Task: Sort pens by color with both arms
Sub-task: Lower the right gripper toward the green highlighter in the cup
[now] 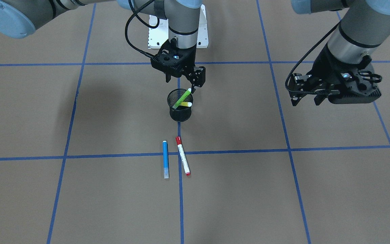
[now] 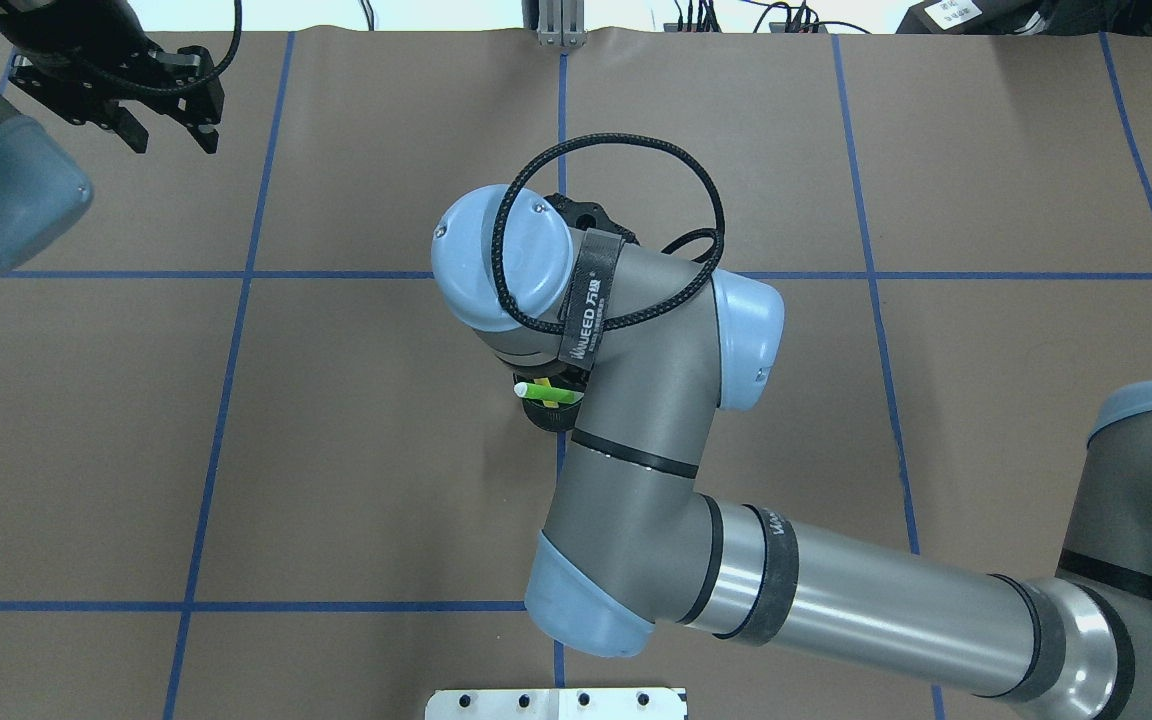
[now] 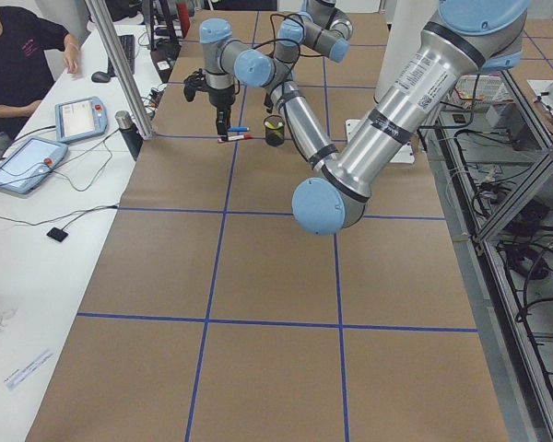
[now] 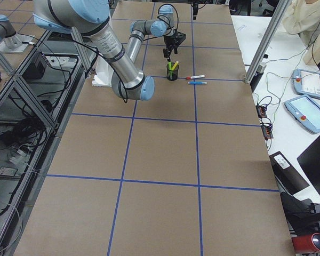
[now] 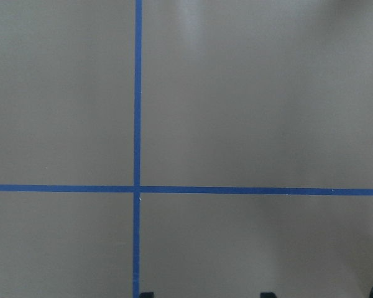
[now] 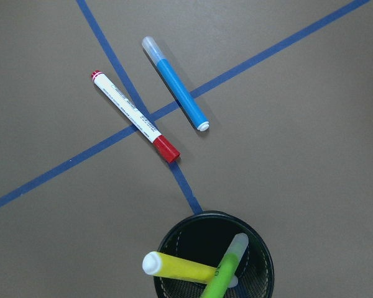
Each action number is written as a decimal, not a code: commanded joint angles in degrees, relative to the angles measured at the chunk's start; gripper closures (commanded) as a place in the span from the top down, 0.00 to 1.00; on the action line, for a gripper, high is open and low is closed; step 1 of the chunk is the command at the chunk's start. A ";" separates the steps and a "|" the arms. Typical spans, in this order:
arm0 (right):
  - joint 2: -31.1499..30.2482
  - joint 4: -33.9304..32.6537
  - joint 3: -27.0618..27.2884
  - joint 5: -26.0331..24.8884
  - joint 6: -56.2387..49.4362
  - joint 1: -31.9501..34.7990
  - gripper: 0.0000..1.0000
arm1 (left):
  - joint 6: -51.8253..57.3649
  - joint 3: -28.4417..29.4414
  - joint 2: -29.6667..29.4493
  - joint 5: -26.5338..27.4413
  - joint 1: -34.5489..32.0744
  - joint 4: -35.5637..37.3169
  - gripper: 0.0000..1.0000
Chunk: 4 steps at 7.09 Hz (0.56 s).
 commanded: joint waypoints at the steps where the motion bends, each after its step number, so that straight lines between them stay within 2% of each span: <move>1: 0.00 0.81 -2.43 -0.71 0.97 -1.27 0.97 | 0.81 -0.44 0.76 -0.08 -0.56 -0.18 0.65; 4: 3.32 0.90 -7.34 -0.44 2.38 -1.54 0.95 | 0.81 -0.44 0.76 -0.08 -0.39 -0.18 0.65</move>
